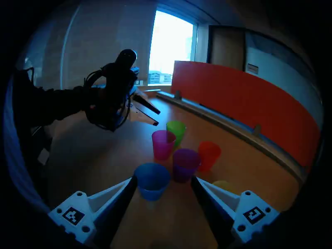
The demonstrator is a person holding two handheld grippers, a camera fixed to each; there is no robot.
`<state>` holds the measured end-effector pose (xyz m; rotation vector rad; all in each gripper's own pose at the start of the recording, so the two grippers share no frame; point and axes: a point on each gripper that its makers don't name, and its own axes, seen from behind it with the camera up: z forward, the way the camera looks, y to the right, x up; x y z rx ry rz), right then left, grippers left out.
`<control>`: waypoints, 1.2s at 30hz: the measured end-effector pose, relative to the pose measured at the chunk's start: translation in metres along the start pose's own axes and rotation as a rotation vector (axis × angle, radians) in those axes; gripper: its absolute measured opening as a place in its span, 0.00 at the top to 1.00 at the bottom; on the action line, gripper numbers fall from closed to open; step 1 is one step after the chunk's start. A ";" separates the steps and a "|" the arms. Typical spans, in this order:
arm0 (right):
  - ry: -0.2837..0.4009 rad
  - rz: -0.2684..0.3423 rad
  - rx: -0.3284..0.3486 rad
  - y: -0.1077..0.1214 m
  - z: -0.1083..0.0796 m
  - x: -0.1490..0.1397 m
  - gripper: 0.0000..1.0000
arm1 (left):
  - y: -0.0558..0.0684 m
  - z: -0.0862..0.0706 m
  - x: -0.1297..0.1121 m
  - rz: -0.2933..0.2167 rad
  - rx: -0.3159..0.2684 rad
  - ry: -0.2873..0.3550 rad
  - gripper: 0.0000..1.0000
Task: Pour water
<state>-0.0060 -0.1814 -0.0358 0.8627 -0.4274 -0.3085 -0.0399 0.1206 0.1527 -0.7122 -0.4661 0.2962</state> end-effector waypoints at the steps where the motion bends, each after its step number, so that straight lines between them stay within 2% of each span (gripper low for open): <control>1: -0.003 -0.001 0.002 -0.001 0.002 -0.002 0.00 | 0.000 0.002 0.000 0.002 -0.003 -0.003 0.07; 12: -0.056 -0.015 0.035 -0.011 0.025 -0.024 0.00 | -0.005 0.019 -0.006 0.030 -0.015 -0.027 0.07; 23: -0.098 -0.023 0.068 -0.023 0.045 -0.037 0.00 | -0.010 0.021 -0.005 0.035 -0.010 -0.026 0.07; 36: -0.113 0.010 0.078 -0.024 0.074 -0.044 0.00 | -0.012 0.024 -0.004 0.049 -0.009 -0.022 0.07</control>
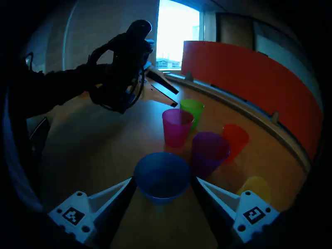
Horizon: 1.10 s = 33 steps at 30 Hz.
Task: Pour water
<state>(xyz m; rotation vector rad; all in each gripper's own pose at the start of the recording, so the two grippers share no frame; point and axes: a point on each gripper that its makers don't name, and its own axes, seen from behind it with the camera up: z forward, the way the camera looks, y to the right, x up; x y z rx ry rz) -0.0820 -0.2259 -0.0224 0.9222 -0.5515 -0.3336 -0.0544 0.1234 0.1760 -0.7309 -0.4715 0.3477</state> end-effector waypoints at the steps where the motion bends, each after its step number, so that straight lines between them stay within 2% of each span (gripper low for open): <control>1: 0.000 0.002 0.002 0.000 0.002 0.000 0.00 | 0.000 0.000 0.000 0.000 0.001 0.000 0.07; 9: 0.003 0.010 0.007 0.001 0.007 -0.003 0.00 | -0.001 0.000 -0.003 0.004 0.002 -0.001 0.07; 20: 0.013 0.006 0.014 -0.002 0.010 -0.002 0.07 | 0.000 0.001 0.000 0.010 0.000 0.003 0.07; 33: 0.028 0.011 0.016 -0.002 0.011 -0.001 0.10 | 0.003 0.008 -0.006 0.024 -0.034 -0.017 0.07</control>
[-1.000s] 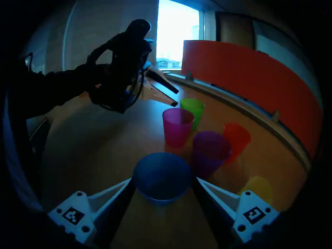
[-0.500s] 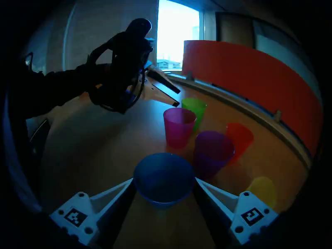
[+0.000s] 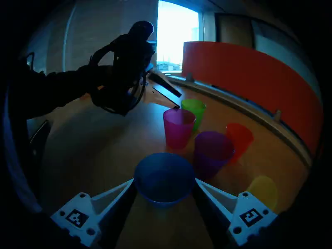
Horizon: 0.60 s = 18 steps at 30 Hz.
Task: Pour water
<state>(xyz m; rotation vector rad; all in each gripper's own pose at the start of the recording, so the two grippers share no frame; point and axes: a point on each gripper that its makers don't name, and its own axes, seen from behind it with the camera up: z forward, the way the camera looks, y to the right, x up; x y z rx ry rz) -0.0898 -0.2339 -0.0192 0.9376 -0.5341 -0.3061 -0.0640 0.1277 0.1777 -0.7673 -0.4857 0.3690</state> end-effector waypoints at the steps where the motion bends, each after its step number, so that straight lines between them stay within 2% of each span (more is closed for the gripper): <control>1: 0.000 -0.001 0.000 0.000 0.000 0.000 0.10 | 0.001 0.001 0.000 0.000 -0.003 0.000 0.07; 12: -0.002 -0.007 0.003 0.000 0.000 0.000 0.10 | 0.011 0.011 0.003 0.013 -0.045 -0.011 0.07; 18: -0.001 -0.007 0.003 0.000 0.000 0.000 0.10 | 0.011 0.020 0.005 0.032 -0.050 -0.024 0.07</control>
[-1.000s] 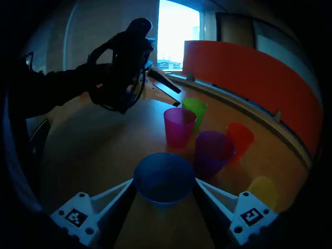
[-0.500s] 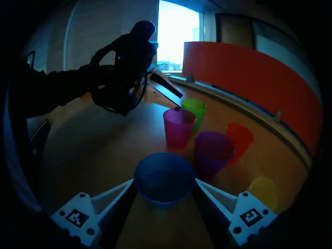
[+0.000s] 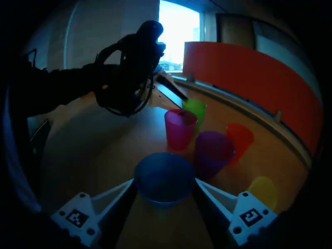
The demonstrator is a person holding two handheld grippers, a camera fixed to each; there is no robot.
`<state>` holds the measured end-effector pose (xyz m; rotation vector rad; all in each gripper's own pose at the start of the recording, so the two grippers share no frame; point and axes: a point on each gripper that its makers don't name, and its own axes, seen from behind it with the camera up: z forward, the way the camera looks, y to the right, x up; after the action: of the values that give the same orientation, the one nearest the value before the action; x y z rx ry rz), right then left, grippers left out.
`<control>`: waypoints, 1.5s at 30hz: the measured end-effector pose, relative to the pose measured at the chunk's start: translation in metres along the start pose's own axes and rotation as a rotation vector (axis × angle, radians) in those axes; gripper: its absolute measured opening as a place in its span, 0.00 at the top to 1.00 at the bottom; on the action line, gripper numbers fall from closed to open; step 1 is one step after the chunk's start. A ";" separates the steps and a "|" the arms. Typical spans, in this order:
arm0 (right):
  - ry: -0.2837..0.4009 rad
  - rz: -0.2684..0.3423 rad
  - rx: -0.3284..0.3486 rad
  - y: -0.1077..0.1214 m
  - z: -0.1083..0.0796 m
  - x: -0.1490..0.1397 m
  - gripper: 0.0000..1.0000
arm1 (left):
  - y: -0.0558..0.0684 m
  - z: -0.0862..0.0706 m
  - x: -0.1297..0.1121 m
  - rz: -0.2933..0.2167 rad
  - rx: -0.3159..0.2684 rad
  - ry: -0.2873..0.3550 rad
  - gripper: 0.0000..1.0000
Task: Pour water
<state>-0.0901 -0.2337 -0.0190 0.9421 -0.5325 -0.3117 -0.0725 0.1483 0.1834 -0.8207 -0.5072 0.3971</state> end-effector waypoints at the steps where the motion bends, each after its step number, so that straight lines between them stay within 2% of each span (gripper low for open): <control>1: 0.000 0.000 0.000 0.000 0.000 0.000 0.10 | 0.000 0.001 0.001 0.001 -0.003 -0.001 0.07; 20: -0.002 -0.005 0.006 -0.001 -0.001 0.000 0.10 | 0.001 0.019 0.010 0.011 -0.025 -0.012 0.07; 30: 0.001 -0.004 0.008 -0.001 -0.001 0.000 0.10 | -0.001 0.025 0.009 -0.007 -0.023 -0.021 0.09; 39: 0.006 0.004 0.008 -0.001 -0.002 0.000 0.10 | 0.000 0.026 0.011 -0.007 -0.017 -0.014 0.13; 45: 0.016 0.031 0.002 0.000 -0.003 0.001 0.10 | -0.003 0.018 0.021 -0.027 0.007 0.025 0.13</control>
<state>-0.0876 -0.2328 -0.0202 0.9363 -0.5321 -0.2754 -0.0654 0.1680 0.2014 -0.8105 -0.4929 0.3625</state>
